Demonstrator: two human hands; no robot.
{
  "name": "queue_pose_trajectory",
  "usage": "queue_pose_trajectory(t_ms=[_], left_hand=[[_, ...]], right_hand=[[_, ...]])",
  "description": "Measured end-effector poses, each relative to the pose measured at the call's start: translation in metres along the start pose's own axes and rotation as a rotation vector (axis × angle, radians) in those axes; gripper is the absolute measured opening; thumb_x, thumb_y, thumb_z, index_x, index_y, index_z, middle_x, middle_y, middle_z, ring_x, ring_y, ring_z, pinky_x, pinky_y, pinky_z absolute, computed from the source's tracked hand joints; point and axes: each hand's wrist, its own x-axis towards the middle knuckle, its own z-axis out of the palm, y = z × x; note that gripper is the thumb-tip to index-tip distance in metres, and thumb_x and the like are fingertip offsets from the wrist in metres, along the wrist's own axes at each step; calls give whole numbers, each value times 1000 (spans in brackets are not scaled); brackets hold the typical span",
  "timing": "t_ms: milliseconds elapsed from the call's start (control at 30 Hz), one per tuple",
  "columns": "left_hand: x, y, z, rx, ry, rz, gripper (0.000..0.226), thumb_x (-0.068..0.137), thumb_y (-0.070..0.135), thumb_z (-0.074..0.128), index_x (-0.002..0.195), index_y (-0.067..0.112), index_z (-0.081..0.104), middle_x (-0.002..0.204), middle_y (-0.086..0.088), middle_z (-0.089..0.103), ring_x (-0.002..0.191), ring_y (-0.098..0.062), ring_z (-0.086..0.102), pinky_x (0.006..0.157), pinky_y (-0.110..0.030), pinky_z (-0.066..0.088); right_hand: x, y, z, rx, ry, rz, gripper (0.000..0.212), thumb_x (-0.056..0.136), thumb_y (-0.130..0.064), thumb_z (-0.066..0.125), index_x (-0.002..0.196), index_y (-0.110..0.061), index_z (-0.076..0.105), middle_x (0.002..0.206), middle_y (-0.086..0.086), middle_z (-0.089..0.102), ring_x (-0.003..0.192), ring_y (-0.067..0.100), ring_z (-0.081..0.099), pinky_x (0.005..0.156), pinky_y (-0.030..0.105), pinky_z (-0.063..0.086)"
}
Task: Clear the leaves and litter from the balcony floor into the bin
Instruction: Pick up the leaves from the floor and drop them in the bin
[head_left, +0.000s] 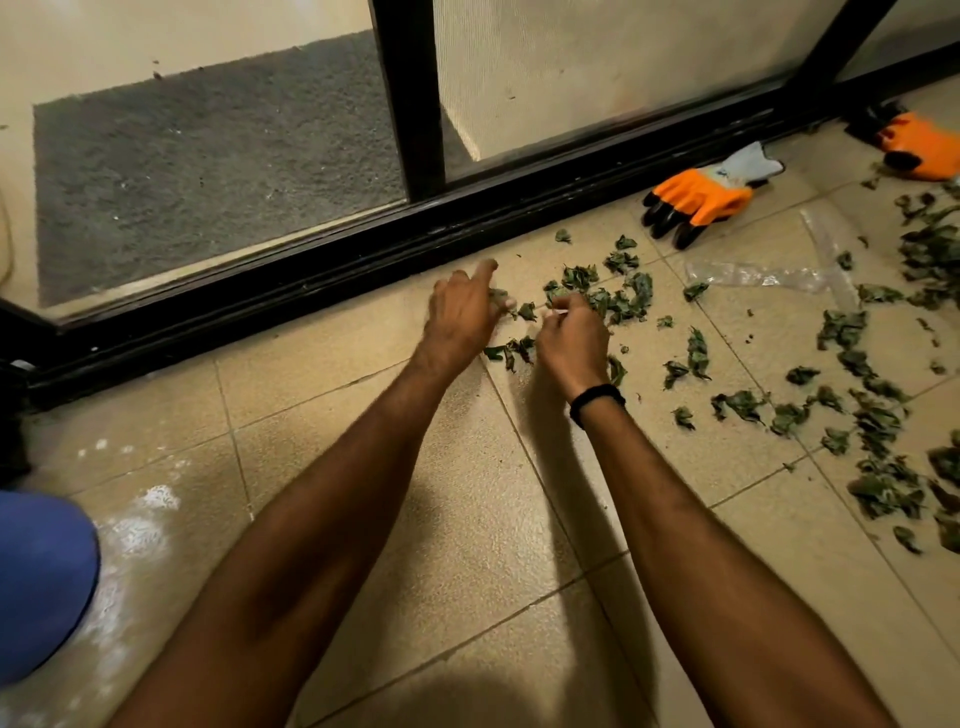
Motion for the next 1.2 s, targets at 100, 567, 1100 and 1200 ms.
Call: queue_pose_trajectory(t_ms=[100, 567, 1100, 1200], left_hand=[[4, 3, 12, 174, 22, 11, 50, 96, 44, 60, 137, 19, 48, 122, -19, 57, 112, -35, 50, 90, -43, 48], [-48, -8, -51, -1888, 87, -676, 12, 85, 13, 35, 84, 13, 47, 82, -16, 63, 56, -14, 41, 48, -25, 30], [-57, -16, 13, 70, 119, 63, 15, 103, 32, 53, 108, 18, 48, 95, -9, 66, 77, -24, 59, 67, -44, 53], [-59, -14, 8, -47, 156, -5, 15, 104, 27, 51, 102, 13, 53, 91, -6, 64, 75, -20, 56, 63, -37, 46]], right_hand=[[7, -5, 13, -164, -79, -114, 41, 99, -10, 48, 140, -8, 43, 130, 17, 49, 109, 26, 55, 84, 30, 44], [2, -9, -9, 1180, -247, 465, 11, 87, 1, 44, 86, -6, 53, 87, 12, 56, 71, 20, 56, 61, 27, 50], [-27, 21, 26, -315, -141, -369, 16, 97, -12, 54, 110, -9, 62, 114, 15, 52, 102, 27, 50, 88, 38, 46], [-24, 17, 19, -132, -120, -215, 9, 94, -14, 60, 101, -14, 65, 103, 3, 62, 91, 17, 59, 80, 30, 50]])
